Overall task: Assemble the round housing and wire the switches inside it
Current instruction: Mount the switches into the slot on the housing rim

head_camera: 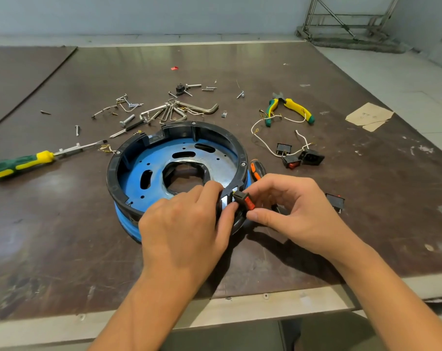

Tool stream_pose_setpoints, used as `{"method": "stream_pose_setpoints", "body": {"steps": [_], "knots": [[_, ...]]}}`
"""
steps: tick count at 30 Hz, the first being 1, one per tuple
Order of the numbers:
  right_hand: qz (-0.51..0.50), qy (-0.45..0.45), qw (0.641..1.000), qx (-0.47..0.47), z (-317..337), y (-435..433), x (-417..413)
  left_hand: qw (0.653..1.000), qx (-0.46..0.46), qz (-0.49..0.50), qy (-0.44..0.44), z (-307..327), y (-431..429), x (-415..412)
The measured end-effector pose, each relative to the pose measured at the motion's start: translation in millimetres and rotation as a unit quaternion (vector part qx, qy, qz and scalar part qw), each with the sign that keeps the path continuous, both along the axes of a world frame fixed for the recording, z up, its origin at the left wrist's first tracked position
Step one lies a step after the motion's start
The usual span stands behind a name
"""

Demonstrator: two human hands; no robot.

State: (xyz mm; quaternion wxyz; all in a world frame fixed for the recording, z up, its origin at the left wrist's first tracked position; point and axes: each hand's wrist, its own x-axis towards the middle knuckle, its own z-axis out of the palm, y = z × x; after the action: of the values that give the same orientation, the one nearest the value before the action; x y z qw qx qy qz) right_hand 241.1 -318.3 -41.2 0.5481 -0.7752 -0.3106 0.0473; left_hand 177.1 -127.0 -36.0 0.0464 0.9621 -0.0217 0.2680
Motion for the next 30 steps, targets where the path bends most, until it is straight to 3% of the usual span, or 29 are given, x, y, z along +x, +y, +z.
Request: {"method": "stream_pose_setpoints", "body": {"steps": [12,30], "knots": [[-0.034,-0.067,0.997,-0.027,-4,4,1,1.000,-0.006,-0.016,-0.005,-2,2,2],[-0.059,-0.036,0.997,0.020,-11,12,2,1.000,-0.009,-0.023,0.007,-4,4,2]]}}
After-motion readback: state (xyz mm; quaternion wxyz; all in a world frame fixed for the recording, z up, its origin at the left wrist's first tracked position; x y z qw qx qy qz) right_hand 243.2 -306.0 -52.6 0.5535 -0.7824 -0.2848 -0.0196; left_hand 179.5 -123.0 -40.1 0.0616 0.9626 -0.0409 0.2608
